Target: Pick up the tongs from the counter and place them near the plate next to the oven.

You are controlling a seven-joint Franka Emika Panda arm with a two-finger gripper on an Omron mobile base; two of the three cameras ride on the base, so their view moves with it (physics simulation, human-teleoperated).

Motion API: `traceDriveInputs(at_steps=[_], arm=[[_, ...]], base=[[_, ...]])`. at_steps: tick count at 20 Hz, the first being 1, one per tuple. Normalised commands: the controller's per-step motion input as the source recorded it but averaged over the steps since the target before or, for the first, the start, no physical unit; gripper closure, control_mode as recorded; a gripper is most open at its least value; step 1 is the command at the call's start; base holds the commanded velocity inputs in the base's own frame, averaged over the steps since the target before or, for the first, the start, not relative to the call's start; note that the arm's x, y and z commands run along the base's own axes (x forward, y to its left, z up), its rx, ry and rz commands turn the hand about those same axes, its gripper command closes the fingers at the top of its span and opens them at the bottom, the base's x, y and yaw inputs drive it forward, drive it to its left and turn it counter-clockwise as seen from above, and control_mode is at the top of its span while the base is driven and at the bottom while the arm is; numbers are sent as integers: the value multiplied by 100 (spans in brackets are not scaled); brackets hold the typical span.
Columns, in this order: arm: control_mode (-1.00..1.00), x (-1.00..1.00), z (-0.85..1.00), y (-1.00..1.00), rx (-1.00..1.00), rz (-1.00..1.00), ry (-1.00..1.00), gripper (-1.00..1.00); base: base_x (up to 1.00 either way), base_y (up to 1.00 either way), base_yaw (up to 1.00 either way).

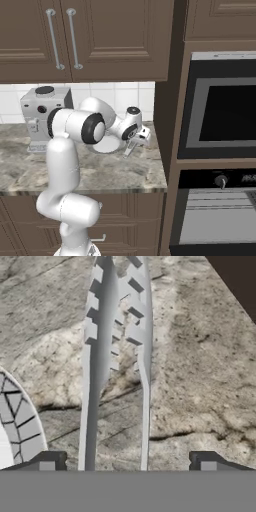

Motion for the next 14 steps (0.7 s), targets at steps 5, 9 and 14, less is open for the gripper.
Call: traceDriveInputs(at_steps=[5,9,14], arm=[[-100,-40,32,0,0,0,-4,-100],[-100,-60,29,5,0,0,-3,-100],[-100,-69,15,21,0,0,0,-100]], base=[[0,0,0],[0,0,0],[0,0,0]])
